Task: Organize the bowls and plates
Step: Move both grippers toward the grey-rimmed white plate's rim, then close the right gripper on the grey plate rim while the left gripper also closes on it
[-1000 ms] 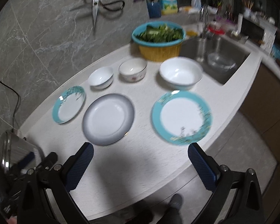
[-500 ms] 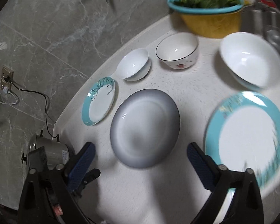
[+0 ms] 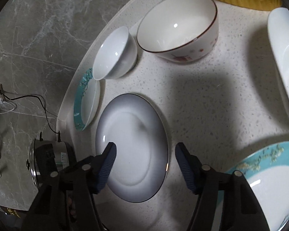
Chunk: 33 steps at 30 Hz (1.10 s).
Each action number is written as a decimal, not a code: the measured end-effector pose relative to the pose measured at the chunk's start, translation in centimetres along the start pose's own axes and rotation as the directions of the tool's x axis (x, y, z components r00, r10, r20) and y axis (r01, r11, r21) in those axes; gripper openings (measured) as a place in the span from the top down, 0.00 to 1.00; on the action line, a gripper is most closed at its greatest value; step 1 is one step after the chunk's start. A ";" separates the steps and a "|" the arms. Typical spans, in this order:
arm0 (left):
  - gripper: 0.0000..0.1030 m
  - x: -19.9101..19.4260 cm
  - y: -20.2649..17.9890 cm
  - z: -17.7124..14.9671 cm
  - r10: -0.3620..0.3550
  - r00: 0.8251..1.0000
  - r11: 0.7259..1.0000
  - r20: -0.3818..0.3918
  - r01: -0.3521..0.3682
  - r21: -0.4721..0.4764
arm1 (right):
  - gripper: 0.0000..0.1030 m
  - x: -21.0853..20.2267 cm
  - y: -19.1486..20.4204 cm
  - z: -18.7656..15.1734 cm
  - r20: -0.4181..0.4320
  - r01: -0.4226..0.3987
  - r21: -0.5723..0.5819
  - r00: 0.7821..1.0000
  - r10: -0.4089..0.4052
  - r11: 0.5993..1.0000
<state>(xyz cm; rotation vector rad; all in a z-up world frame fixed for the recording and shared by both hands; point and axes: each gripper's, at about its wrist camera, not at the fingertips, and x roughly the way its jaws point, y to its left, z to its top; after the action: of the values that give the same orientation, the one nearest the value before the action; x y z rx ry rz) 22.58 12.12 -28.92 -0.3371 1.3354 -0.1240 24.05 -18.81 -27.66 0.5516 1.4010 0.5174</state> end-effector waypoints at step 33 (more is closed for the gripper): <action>0.72 0.0 0.3 2.8 -0.066 0.997 0.998 -0.029 0.066 0.010 | 0.83 1.9 -0.7 0.8 -0.104 0.107 -0.069 0.988 -0.114 0.992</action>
<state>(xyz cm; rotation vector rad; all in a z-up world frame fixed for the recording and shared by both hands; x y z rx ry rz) 25.24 12.91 -28.49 -0.3718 1.3517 -0.1916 25.02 -18.20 -29.44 0.3973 1.5033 0.5063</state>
